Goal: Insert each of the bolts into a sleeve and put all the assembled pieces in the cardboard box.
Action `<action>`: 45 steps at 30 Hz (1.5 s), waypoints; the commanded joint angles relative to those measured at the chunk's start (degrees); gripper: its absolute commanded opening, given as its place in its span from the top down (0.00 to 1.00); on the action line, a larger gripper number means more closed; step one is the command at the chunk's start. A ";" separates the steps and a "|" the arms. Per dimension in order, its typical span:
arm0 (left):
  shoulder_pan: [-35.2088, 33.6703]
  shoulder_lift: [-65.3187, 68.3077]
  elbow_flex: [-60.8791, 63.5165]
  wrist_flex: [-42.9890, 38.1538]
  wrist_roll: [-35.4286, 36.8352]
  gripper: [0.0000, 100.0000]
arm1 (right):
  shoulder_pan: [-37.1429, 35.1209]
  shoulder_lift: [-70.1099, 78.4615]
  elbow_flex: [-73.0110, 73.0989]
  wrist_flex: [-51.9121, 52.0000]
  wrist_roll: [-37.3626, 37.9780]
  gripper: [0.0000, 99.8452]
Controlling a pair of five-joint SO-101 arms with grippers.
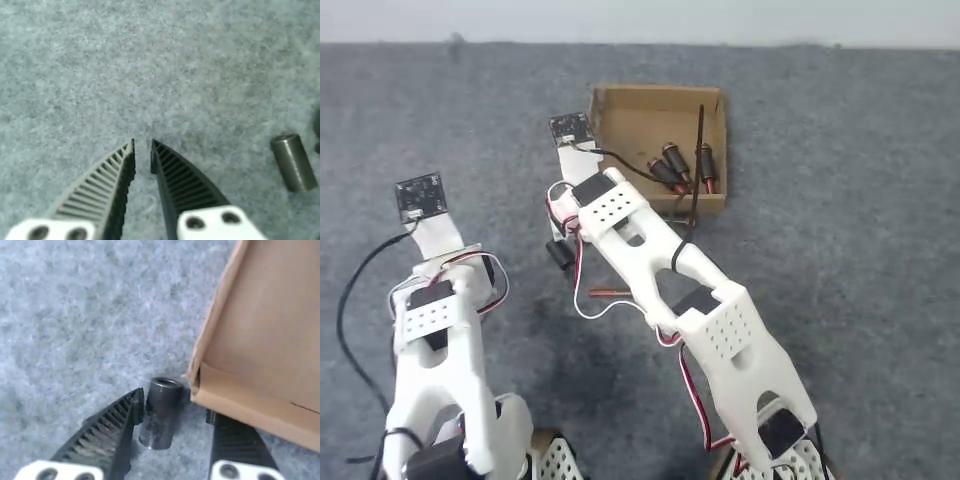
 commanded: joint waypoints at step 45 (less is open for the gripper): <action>0.00 -0.35 -2.59 -1.67 0.00 0.95 | 23.87 -12.26 -11.52 40.75 13.36 0.99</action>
